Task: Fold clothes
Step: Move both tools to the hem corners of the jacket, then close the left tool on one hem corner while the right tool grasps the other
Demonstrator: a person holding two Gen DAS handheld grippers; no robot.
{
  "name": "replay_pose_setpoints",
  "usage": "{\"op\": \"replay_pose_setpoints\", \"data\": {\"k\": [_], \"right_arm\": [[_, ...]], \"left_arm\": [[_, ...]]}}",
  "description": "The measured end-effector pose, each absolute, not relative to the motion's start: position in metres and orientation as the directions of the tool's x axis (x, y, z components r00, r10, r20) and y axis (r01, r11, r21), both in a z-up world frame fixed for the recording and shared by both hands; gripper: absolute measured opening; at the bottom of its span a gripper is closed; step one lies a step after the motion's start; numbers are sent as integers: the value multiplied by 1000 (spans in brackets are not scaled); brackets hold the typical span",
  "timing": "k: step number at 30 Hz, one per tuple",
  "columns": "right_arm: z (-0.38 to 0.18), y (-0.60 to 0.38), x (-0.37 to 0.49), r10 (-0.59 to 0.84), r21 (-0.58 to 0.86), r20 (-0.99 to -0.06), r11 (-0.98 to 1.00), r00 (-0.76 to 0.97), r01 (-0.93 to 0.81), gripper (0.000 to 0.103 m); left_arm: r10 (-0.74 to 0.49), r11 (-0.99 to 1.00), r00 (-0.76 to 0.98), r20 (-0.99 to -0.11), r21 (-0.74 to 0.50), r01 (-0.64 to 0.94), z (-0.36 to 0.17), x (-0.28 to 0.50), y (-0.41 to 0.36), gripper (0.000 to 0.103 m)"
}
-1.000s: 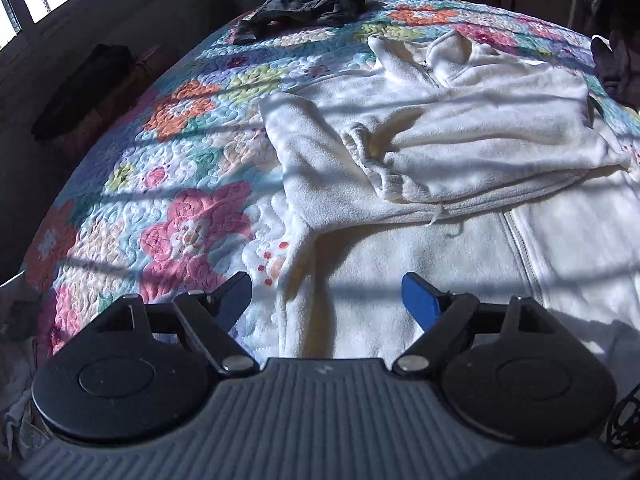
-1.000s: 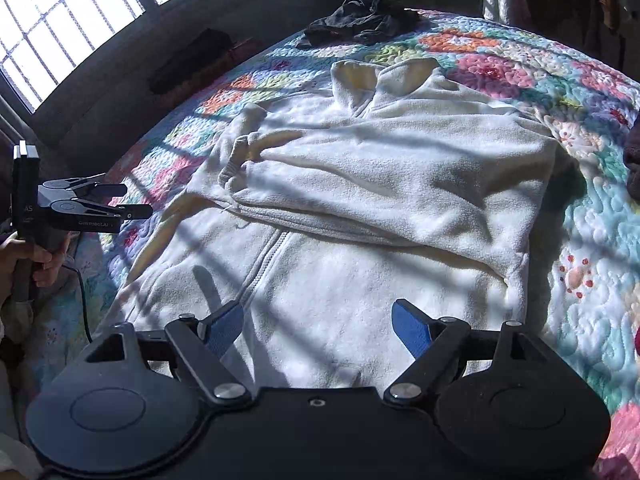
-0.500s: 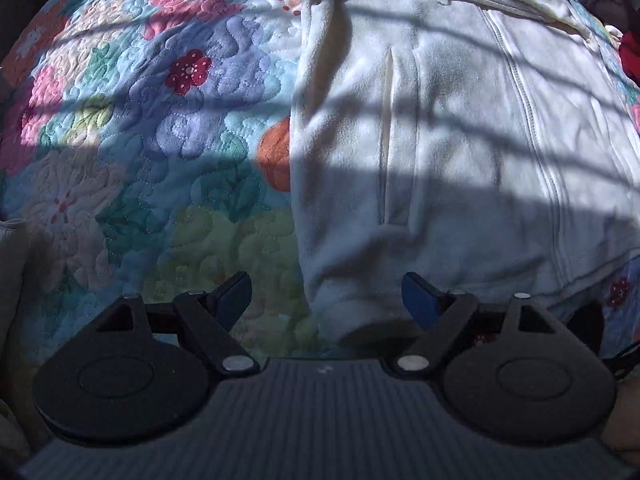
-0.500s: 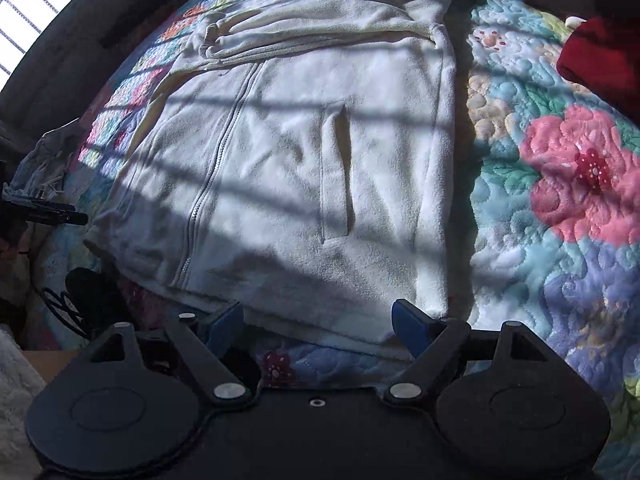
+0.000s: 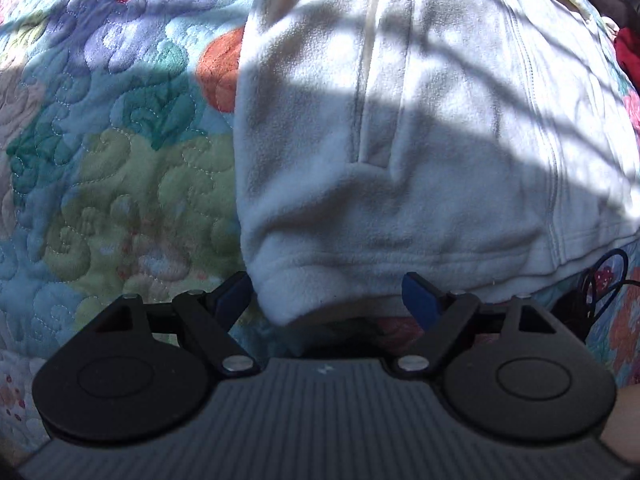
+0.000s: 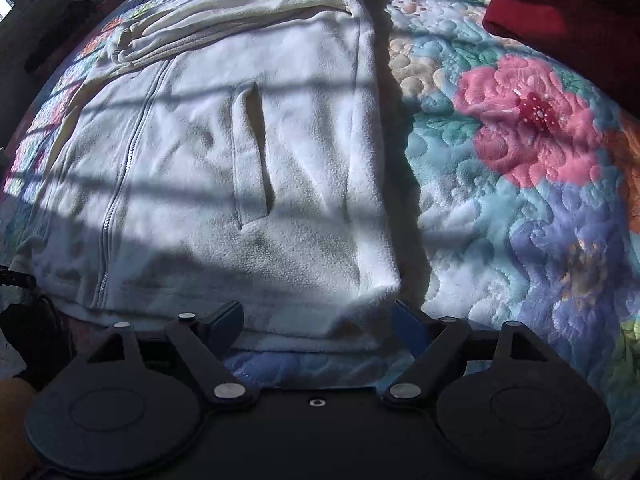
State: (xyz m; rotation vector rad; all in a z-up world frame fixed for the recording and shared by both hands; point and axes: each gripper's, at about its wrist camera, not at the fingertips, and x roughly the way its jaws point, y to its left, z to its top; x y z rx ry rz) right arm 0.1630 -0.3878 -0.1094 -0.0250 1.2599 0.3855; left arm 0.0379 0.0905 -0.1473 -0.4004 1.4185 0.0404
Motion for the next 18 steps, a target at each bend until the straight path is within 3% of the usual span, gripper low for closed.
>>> {"op": "replay_pose_setpoints", "data": {"k": [2, 3, 4, 5, 8, 10, 13, 15, 16, 17, 18], "right_arm": [[-114, -387, 164, 238, 159, -936, 944, 260, -288, 85], [-116, -386, 164, 219, 138, -938, 947, 267, -290, 85], [-118, -385, 164, 207, 124, -939, 949, 273, -292, 85], [-120, -385, 164, 203, 121, -940, 949, 274, -291, 85], [-127, -387, 164, 202, 129, -942, 955, 267, -266, 85], [-132, -390, 164, 210, 146, -940, 960, 268, -240, 85], [-138, -396, 164, 244, 188, -930, 959, 274, -212, 79], [-141, -397, 163, 257, 197, -923, 955, 285, -222, 59], [-142, -396, 163, 265, 198, -920, 950, 289, -240, 52], [-141, -393, 161, 268, 188, -914, 945, 303, -269, 29], [-139, -389, 160, 270, 172, -908, 938, 321, -301, 20]], "left_arm": [[-197, 939, 200, -960, -243, -244, -142, 38, 89, 75], [-172, 951, 226, -959, -222, -217, -138, 37, 86, 64], [-161, 955, 239, -957, -213, -207, -135, 37, 84, 42], [-155, 957, 248, -956, -207, -203, -133, 36, 82, 36], [-150, 960, 245, -958, -200, -194, -132, 37, 80, 37], [-132, 965, 231, -964, -179, -194, -134, 39, 77, 48], [-140, 958, 228, -964, -190, -214, -136, 41, 77, 53], [-157, 956, 241, -958, -208, -205, -134, 42, 77, 46], [-166, 954, 256, -952, -221, -202, -133, 42, 78, 28], [-182, 947, 272, -945, -242, -210, -130, 42, 81, 20], [-194, 937, 285, -939, -264, -230, -127, 42, 85, 19]]}}
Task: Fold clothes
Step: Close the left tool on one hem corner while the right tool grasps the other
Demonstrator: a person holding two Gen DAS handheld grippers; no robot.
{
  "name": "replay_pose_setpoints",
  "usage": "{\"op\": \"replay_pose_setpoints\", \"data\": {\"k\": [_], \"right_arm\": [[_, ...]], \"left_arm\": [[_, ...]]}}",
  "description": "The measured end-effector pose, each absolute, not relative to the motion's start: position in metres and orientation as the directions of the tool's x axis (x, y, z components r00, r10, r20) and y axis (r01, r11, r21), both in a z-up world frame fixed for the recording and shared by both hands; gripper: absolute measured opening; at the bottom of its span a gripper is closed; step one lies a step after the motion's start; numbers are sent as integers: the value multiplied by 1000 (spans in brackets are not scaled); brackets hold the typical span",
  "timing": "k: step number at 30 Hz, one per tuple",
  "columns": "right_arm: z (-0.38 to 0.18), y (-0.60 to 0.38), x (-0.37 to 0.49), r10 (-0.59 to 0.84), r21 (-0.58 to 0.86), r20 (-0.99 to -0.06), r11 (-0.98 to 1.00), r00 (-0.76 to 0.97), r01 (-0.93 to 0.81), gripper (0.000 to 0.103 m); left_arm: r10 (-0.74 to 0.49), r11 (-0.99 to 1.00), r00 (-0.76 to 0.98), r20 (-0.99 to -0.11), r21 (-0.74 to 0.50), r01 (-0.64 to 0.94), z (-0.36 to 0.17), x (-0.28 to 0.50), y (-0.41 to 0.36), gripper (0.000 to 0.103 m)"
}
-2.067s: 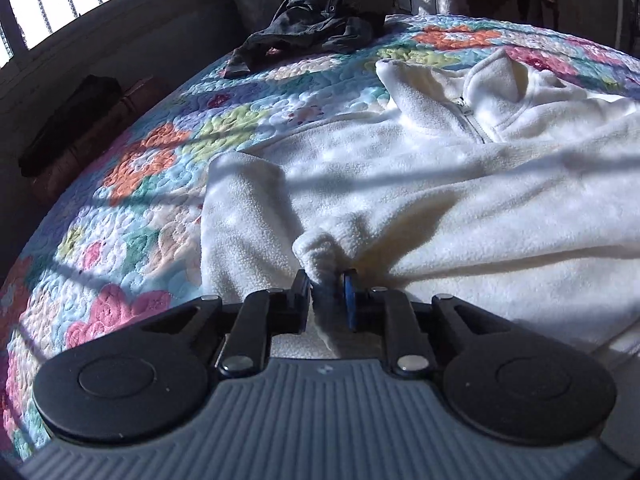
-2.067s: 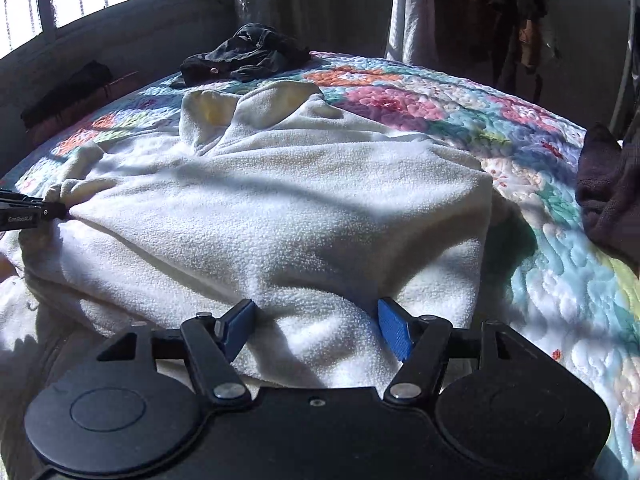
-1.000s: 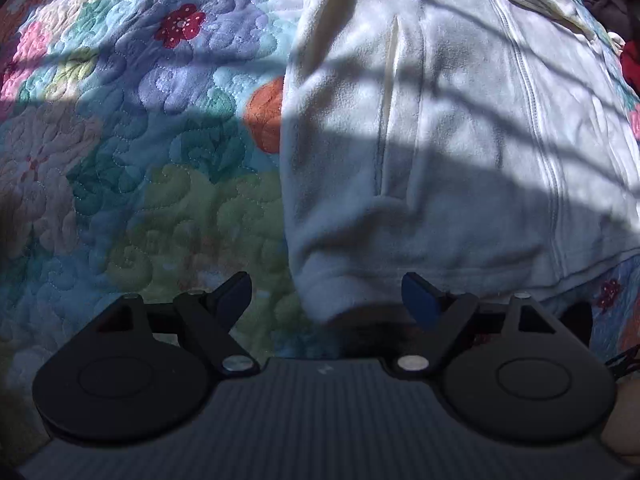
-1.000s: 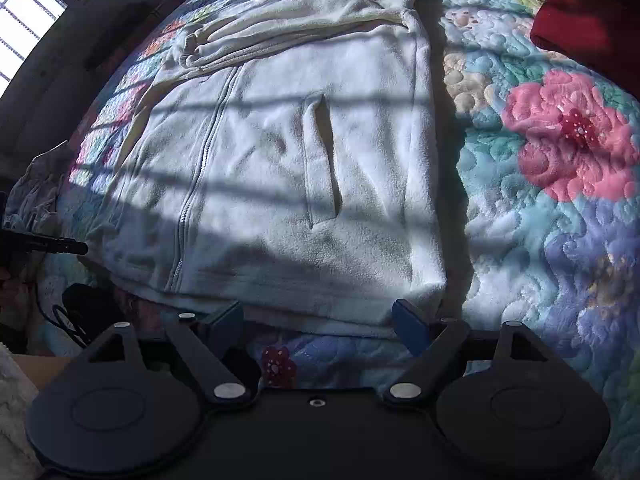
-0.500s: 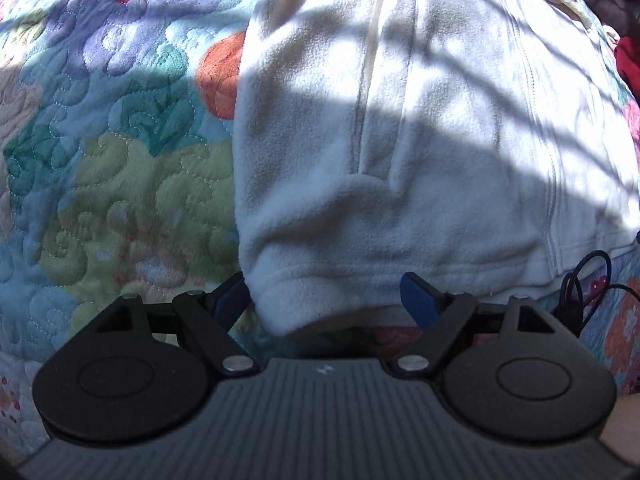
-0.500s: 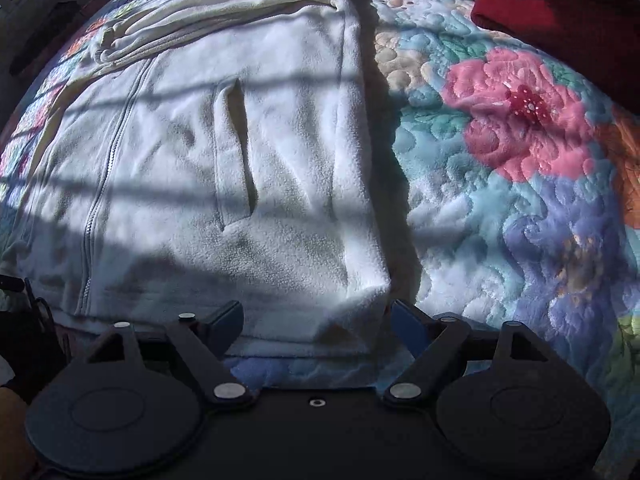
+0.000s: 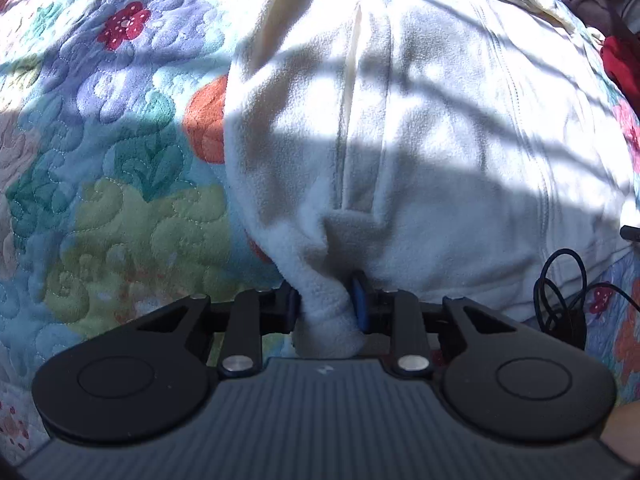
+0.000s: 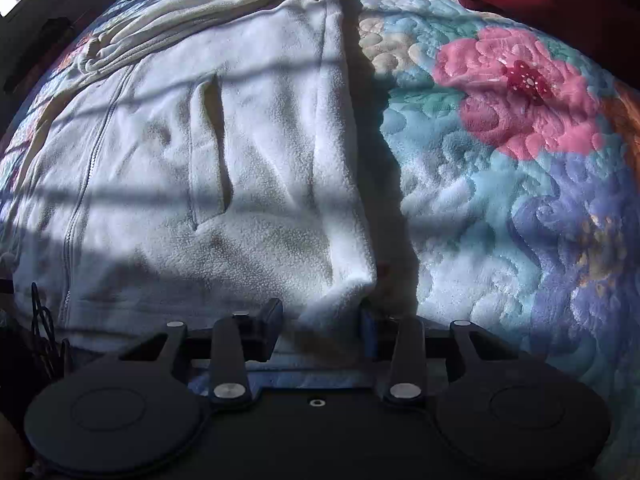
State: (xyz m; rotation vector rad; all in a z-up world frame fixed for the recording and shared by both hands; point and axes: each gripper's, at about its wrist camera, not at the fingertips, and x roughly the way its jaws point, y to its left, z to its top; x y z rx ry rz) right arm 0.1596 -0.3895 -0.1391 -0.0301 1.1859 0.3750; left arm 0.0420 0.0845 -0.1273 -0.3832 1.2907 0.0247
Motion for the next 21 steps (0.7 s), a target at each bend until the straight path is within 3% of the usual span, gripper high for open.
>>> {"op": "replay_pose_setpoints", "data": {"k": [2, 8, 15, 18, 20, 21], "right_arm": [[-132, -384, 158, 273, 147, -894, 928, 356, -343, 16], [-89, -377, 171, 351, 163, -817, 901, 458, -402, 15], [-67, -376, 203, 393, 260, -765, 913, 510, -314, 14], [-81, -369, 198, 370, 240, -787, 921, 494, -307, 15], [-90, -366, 195, 361, 236, -799, 924, 481, -302, 15], [-93, -367, 193, 365, 244, -800, 923, 476, -298, 15]], "left_arm": [[-197, 927, 317, -928, -281, -247, -120, 44, 92, 13], [-197, 921, 405, -893, -310, -236, -104, 57, 104, 13], [-218, 898, 423, -879, -350, -267, -107, 78, 105, 15], [-214, 899, 386, -897, -335, -281, -116, 72, 107, 27], [-203, 904, 360, -910, -315, -288, -121, 67, 107, 46], [-202, 906, 346, -916, -309, -290, -125, 64, 108, 49]]}}
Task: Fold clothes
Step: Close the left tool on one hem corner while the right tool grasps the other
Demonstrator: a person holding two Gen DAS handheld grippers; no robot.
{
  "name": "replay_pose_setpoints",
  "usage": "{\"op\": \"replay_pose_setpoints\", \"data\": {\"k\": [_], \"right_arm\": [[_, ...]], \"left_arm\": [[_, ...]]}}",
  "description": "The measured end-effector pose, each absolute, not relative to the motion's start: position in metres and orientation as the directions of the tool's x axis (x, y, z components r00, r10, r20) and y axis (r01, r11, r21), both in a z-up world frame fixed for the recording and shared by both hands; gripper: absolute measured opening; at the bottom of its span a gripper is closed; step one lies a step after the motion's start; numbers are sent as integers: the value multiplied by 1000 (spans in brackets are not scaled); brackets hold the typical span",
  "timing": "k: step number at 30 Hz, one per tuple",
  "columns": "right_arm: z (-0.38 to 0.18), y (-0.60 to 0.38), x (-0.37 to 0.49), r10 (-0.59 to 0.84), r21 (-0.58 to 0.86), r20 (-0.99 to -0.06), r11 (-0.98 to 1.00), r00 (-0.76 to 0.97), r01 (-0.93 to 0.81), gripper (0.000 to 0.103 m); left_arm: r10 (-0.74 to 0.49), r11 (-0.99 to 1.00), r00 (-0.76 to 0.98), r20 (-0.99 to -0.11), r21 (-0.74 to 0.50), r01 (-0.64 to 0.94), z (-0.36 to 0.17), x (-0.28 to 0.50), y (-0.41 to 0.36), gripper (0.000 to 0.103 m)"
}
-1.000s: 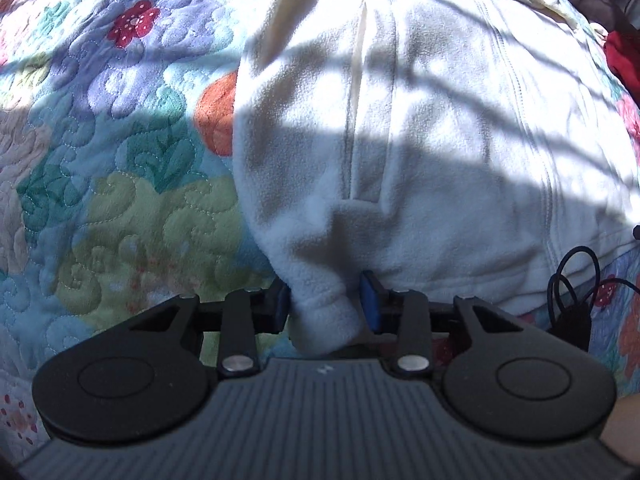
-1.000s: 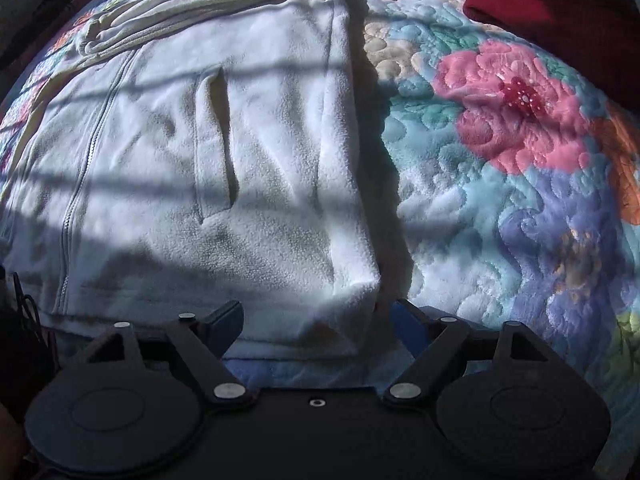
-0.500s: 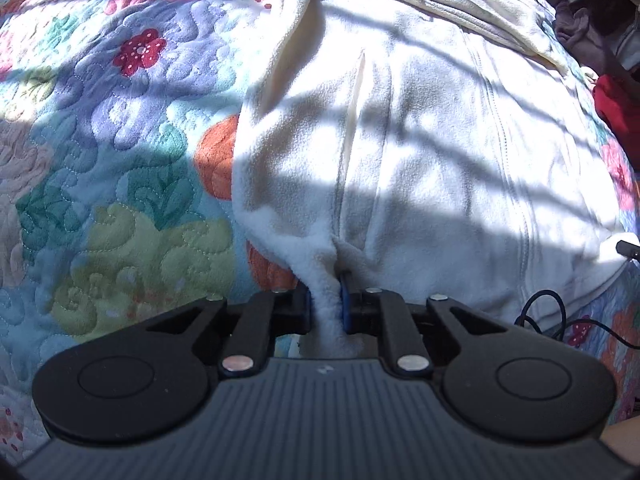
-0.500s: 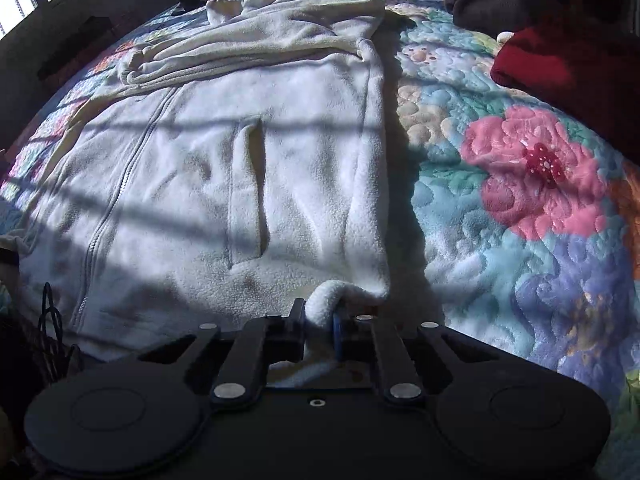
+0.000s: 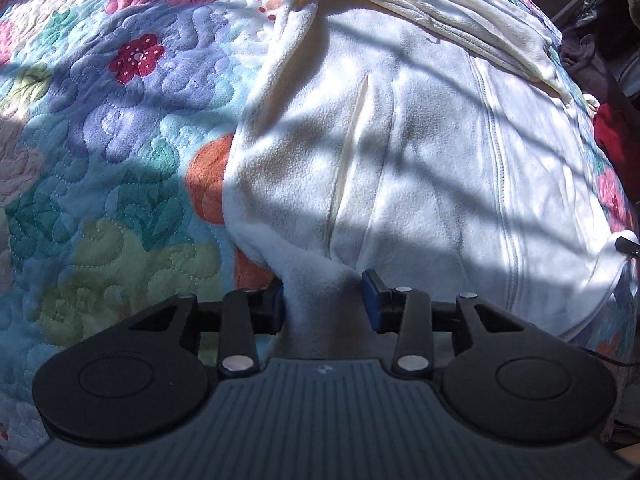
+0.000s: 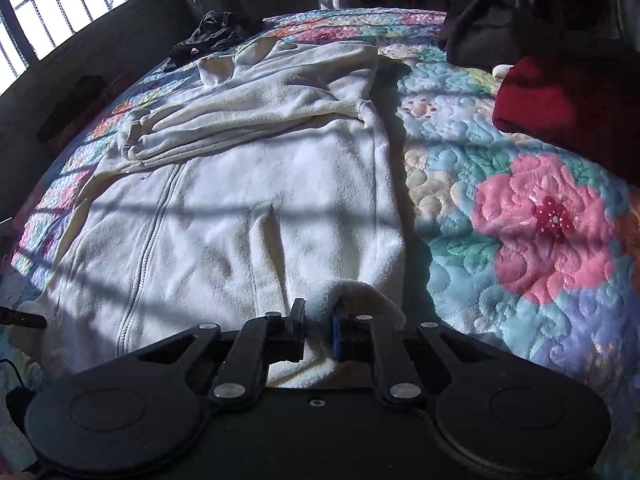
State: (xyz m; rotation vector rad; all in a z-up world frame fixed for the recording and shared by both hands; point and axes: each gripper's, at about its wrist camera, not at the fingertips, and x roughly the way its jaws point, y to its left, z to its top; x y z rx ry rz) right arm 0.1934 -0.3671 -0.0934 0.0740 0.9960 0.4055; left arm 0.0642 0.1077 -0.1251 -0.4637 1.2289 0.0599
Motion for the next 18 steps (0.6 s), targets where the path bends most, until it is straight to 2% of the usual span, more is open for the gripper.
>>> {"op": "replay_pose_setpoints", "data": {"k": [2, 6, 8, 10, 11, 12, 13, 14, 16, 18], "right_arm": [[-99, -372, 191, 370, 262, -798, 924, 476, -279, 15], [-108, -380, 188, 343, 259, -822, 936, 455, -237, 16], [-109, -382, 185, 306, 220, -837, 947, 453, -233, 20], [-111, -387, 181, 304, 221, -842, 948, 446, -230, 26], [-112, -389, 179, 304, 222, -843, 948, 444, -228, 31], [-113, -391, 178, 302, 221, -844, 949, 442, -226, 35], [-115, -394, 176, 298, 218, -847, 950, 440, -225, 37], [-117, -396, 175, 295, 216, -851, 951, 435, -223, 41], [-126, -399, 173, 301, 229, -860, 949, 412, -215, 42], [-138, -401, 171, 320, 262, -866, 945, 383, -197, 49]], "left_arm": [[-203, 906, 334, -921, -306, -293, -131, 59, 107, 56], [-167, 941, 340, -925, -253, -226, -135, 52, 97, 64], [-145, 951, 336, -931, -224, -211, -137, 50, 92, 80], [-134, 952, 331, -934, -214, -220, -141, 48, 88, 85], [-127, 954, 337, -933, -208, -216, -141, 47, 86, 82], [-120, 963, 360, -925, -197, -186, -139, 45, 82, 74], [-117, 969, 381, -917, -190, -158, -137, 43, 79, 43], [-125, 969, 387, -914, -196, -149, -135, 41, 77, 32], [-123, 967, 397, -910, -200, -159, -131, 40, 78, 30], [-126, 962, 397, -909, -210, -175, -132, 41, 80, 30]]}}
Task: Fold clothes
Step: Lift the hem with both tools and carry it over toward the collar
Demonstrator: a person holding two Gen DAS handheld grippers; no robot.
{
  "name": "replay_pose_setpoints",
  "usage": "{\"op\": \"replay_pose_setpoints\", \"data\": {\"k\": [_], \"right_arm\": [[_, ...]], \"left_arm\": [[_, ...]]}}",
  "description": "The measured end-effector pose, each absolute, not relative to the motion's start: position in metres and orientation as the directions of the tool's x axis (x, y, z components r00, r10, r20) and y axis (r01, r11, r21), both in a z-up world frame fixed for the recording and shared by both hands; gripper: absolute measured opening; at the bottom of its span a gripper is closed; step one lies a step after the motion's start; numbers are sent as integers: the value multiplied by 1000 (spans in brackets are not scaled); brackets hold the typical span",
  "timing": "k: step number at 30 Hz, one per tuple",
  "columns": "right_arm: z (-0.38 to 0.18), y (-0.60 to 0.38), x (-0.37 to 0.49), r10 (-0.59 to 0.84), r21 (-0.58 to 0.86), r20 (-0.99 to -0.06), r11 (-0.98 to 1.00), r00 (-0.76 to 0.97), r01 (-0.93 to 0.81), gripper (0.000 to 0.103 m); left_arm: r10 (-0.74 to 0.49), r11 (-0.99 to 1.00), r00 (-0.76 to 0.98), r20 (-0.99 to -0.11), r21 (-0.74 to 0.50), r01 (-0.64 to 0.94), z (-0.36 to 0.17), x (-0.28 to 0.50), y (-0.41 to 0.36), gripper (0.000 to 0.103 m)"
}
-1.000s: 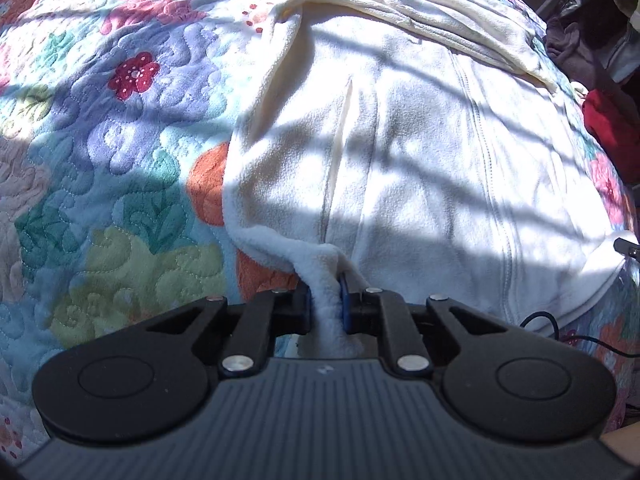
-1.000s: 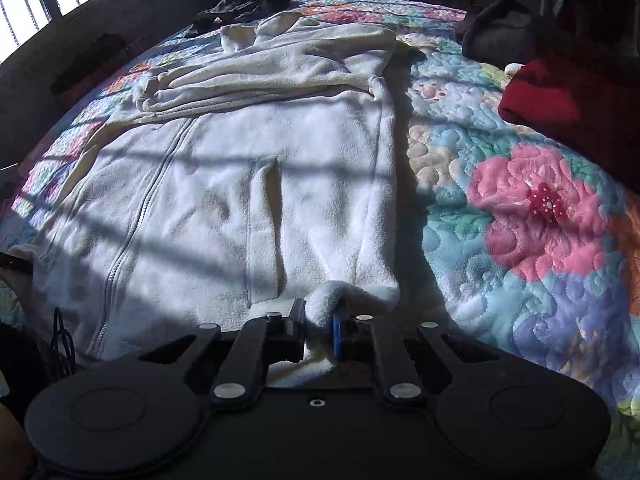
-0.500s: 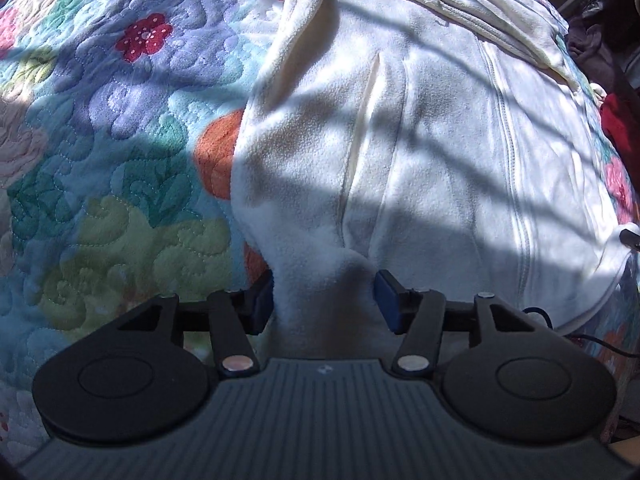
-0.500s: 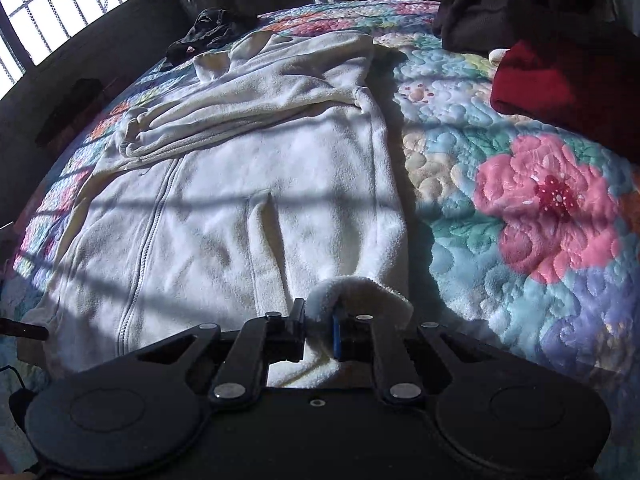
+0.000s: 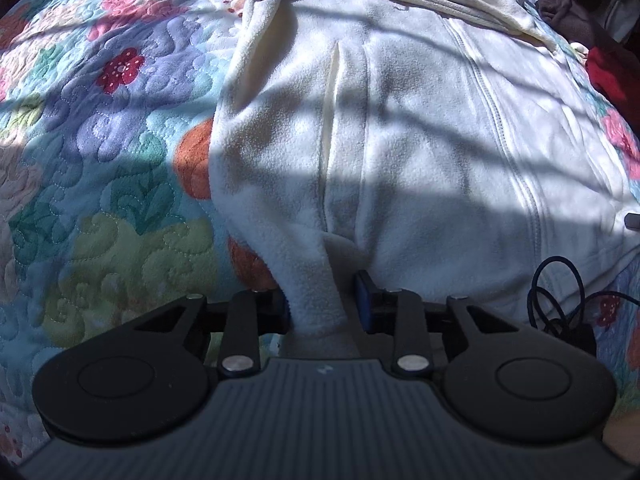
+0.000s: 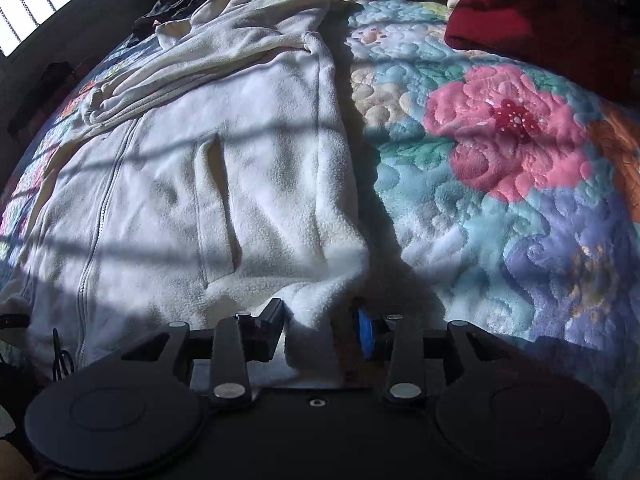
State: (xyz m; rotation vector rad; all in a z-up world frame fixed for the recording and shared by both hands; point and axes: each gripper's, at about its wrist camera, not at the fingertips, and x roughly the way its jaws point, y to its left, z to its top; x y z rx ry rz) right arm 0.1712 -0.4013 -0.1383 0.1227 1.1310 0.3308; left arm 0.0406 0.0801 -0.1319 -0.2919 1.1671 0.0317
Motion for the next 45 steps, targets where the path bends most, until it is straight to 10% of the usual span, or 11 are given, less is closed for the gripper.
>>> {"op": "replay_pose_setpoints", "data": {"k": [6, 7, 9, 45], "right_arm": [[-157, -403, 166, 402, 362, -829, 915, 389, -176, 59], [-158, -402, 166, 417, 375, -818, 909, 395, -181, 55], [-155, -396, 165, 419, 352, -811, 907, 408, -231, 13], [38, -330, 272, 405, 164, -612, 905, 679, -392, 12]], "left_arm": [[-151, 935, 387, -910, -259, -244, -140, 46, 86, 48], [-143, 936, 395, -908, -254, -244, -140, 46, 85, 40], [-148, 937, 422, -894, -263, -229, -136, 46, 83, 20], [-84, 989, 722, -687, -143, -22, 31, 167, 111, 11]]}}
